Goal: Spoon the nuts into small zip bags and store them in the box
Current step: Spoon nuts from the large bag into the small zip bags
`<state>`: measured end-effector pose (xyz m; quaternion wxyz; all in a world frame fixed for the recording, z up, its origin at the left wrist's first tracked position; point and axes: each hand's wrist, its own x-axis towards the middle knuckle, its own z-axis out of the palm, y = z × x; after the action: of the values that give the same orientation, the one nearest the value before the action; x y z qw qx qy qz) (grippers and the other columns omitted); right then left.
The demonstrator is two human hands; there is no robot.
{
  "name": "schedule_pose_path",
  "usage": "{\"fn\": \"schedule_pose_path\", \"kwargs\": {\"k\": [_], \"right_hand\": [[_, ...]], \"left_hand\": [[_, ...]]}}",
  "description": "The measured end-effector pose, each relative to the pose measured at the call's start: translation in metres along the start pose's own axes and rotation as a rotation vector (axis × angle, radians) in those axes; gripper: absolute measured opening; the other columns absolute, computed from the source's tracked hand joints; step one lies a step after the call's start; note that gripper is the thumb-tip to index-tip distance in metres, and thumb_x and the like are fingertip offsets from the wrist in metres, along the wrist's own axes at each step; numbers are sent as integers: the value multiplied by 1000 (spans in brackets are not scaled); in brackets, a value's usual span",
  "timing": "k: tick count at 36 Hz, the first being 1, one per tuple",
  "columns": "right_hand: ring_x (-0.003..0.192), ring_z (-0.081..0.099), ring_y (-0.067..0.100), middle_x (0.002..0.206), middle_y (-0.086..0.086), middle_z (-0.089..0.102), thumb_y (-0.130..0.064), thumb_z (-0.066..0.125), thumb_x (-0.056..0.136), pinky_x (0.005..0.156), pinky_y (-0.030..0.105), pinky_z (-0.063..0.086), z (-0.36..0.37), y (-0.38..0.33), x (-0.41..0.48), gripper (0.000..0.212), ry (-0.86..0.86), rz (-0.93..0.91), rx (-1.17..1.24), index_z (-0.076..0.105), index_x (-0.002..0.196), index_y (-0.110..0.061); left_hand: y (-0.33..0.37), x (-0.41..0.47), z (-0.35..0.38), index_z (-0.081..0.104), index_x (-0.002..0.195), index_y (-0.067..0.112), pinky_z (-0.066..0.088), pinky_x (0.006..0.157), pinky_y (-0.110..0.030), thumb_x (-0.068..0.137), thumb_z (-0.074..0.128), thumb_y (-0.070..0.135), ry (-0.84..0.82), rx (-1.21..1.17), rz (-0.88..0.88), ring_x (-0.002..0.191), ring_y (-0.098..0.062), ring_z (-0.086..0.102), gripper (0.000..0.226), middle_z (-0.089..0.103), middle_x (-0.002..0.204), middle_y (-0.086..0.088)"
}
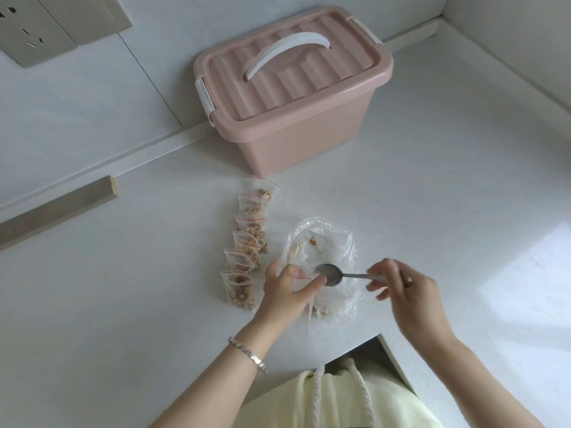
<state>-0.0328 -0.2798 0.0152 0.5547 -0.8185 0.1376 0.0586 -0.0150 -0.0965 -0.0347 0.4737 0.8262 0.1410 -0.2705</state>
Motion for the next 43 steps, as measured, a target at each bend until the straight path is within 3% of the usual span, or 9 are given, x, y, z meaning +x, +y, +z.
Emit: {"fn": "schedule_pose_path", "kwargs": {"k": [7,12,15,19,23,29,33,37,43], "right_hand": [[69,62,-6,72,-13,69,-20,43,96,60,5,43,25,7,-15,30,-116,46,40,63,75,-31],[81,65,-1,78,-12,72,-47,38,84,69,13,47,32,16,-21,29,-200,35,55,64,82,-35],[81,66,-1,79,-8,73,-46,37,82,68,13,48,30,21,-19,33,-236,52,114,66,86,-29],[79,68,5,77,-7,74,-41,37,84,69,20,51,23,28,-11,37,-194,131,205,67,85,-19],[77,68,5,74,-10,73,-39,38,86,67,20,51,20,32,-7,35,-117,152,186,66,83,-17],[81,63,-4,78,-24,69,-28,41,94,71,20,48,22,37,-13,27,-46,99,27,62,79,-33],[83,63,-3,75,-15,70,-28,42,95,72,23,50,27,42,-18,27,-20,103,-6,63,80,-33],[78,64,-1,78,-12,70,-25,42,95,67,19,50,33,46,-20,27,-37,109,32,65,82,-29],[78,65,1,84,-10,71,-22,42,96,67,16,51,37,54,-16,26,-56,116,107,65,88,-29]], "left_hand": [[-6,1,-3,57,82,29,26,103,-24,75,71,40,34,-95,80,128,-15,34,19,36,130,-3],[-18,-5,-5,62,93,22,29,83,-7,78,69,33,30,-119,33,116,-6,44,20,45,122,3],[-25,-8,-6,61,90,24,29,83,-10,79,69,32,37,-116,29,113,-5,44,16,47,117,3],[-31,-11,-7,60,84,23,25,78,7,81,69,26,38,-43,66,101,1,47,10,47,104,8],[-39,-10,-9,60,88,16,28,78,3,80,68,31,117,5,84,94,5,46,19,47,97,8],[-50,-13,-9,62,94,13,24,78,7,81,66,37,201,49,102,103,-1,44,29,45,104,7],[-51,-15,-3,61,98,16,26,77,7,81,65,37,181,-11,90,102,5,44,27,45,107,7],[-42,-13,0,55,85,29,26,77,7,83,65,29,180,-126,93,100,10,44,10,45,104,13],[-37,-6,0,62,86,17,34,75,1,82,68,24,213,-270,129,90,6,52,10,56,101,-2]]}}
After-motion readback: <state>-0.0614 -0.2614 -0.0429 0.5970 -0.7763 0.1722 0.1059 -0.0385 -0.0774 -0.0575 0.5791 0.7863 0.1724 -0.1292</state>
